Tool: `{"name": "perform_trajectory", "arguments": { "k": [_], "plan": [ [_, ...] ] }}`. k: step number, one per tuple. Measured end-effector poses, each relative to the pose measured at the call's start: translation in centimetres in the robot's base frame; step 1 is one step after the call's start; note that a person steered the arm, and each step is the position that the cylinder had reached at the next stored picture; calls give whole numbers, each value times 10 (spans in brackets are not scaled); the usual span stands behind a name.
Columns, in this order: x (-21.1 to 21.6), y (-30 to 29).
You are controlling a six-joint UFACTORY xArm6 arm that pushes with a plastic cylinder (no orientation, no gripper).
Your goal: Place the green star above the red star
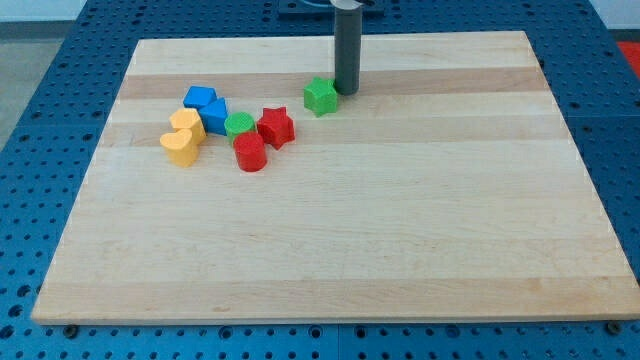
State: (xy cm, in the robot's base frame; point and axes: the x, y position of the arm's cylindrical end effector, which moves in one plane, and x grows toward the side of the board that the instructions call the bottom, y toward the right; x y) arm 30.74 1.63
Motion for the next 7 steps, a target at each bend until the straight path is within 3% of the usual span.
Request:
{"name": "perform_trajectory", "arguments": {
  "k": [7],
  "plan": [
    [8, -55]
  ]
}}
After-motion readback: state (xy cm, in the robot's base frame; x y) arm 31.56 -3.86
